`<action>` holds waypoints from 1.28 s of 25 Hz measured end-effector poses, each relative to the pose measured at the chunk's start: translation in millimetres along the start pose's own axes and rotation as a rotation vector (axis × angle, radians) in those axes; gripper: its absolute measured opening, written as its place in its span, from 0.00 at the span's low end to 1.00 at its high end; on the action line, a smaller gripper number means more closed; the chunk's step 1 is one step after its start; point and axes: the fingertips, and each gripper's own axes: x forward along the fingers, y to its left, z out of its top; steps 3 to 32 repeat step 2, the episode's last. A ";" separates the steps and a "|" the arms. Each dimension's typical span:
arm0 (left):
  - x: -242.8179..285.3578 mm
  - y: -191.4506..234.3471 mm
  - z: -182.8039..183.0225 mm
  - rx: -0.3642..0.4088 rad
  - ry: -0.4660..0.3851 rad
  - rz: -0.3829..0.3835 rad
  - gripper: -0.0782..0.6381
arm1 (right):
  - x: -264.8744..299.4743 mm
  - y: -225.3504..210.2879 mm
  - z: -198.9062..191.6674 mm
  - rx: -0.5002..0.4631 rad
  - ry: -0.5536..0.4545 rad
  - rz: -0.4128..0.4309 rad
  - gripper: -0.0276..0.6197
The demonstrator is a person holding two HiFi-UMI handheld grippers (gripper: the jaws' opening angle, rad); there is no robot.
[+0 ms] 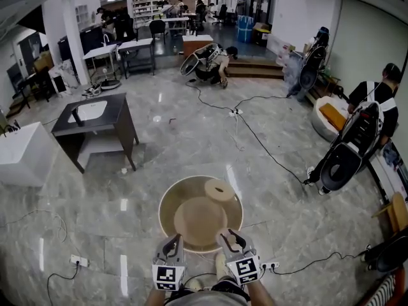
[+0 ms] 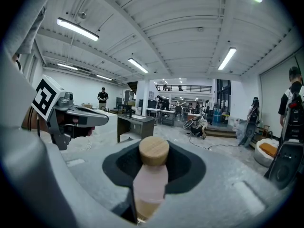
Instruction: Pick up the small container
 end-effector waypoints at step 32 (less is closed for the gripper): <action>0.7 1.6 -1.6 -0.001 -0.001 -0.002 0.13 | 2.8 0.7 -0.3 -0.004 -0.009 -0.002 0.23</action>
